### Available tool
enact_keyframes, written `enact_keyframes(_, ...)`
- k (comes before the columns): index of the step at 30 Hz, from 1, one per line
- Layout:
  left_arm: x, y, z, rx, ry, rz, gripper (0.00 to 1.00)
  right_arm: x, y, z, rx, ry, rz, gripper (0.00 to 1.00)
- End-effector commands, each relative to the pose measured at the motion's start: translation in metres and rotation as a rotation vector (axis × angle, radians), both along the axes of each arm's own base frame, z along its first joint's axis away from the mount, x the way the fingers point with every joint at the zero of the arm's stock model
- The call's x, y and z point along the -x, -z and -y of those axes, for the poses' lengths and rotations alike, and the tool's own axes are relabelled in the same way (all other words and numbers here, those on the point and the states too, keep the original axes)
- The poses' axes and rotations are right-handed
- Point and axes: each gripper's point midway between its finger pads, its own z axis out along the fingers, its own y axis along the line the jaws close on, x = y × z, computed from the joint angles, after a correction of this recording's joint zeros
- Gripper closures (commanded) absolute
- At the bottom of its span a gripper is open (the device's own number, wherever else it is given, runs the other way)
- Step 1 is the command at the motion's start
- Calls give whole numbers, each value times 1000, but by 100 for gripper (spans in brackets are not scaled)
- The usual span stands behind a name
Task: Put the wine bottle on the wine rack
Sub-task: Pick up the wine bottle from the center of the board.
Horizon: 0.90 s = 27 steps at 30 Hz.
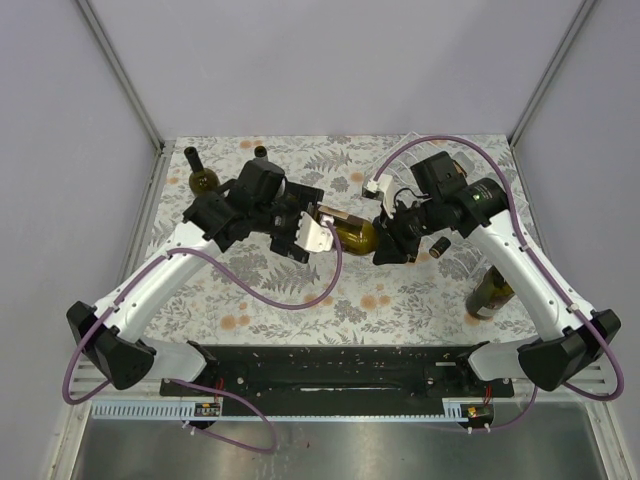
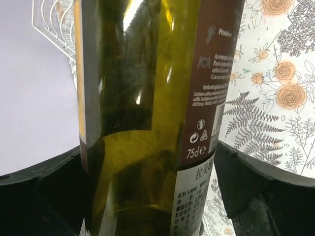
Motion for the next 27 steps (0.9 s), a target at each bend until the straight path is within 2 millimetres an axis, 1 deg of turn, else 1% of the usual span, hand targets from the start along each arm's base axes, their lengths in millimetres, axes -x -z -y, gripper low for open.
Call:
enact_keyframes(1,-15,8,-7,-47,-36,69,1,-1,-51,-20,-184,-92,147,100)
enact_keyframes(3,-17,12,-8,-55,-41,78,2,0,-52,-21,-192,-99,143,100)
enact_keyframes(4,-19,14,-8,-61,-46,78,5,0,-52,-22,-191,-100,140,100)
enact_keyframes(5,-20,15,-8,-61,-49,77,9,0,-51,-22,-189,-98,134,100)
enact_keyframes(6,-20,15,-7,-60,-52,76,16,0,-50,-22,-189,-98,133,100)
enact_keyframes(7,-19,14,-6,-53,-50,71,28,0,-50,-22,-190,-101,135,100)
enact_keyframes(8,-19,13,-5,-48,-46,68,37,1,-50,-21,-190,-102,133,100)
enact_keyframes(9,-18,13,-5,-46,-44,67,50,0,-49,-21,-188,-103,134,100)
enact_keyframes(10,-16,14,-5,-45,-40,65,72,-1,-49,-21,-185,-98,137,97)
enact_keyframes(11,-16,13,-5,-40,-42,64,95,-1,-51,-20,-182,-93,140,95)
enact_keyframes(12,-15,13,-5,-35,-48,58,100,-3,-51,-20,-178,-89,146,94)
enact_keyframes(14,-13,13,-5,-27,-55,44,100,-4,-52,-19,-173,-82,153,84)
enact_keyframes(18,-6,17,-7,-7,-74,-3,100,-11,-54,-18,-157,-57,169,48)
enact_keyframes(19,-5,18,-7,1,-82,-14,100,-13,-56,-18,-154,-49,179,38)
enact_keyframes(20,-3,19,-7,4,-88,-24,100,-14,-59,-17,-154,-41,190,20)
enact_keyframes(21,-3,20,-9,9,-99,-38,100,-17,-63,-17,-152,-32,203,11)
enact_keyframes(22,-2,20,-8,21,-100,-52,100,-18,-67,-16,-152,-26,219,4)
enact_keyframes(23,-3,19,-9,40,-115,-71,100,-20,-71,-15,-153,-17,234,1)
enact_keyframes(27,-7,3,-11,153,-148,-135,100,-33,-91,-11,-146,46,312,0)
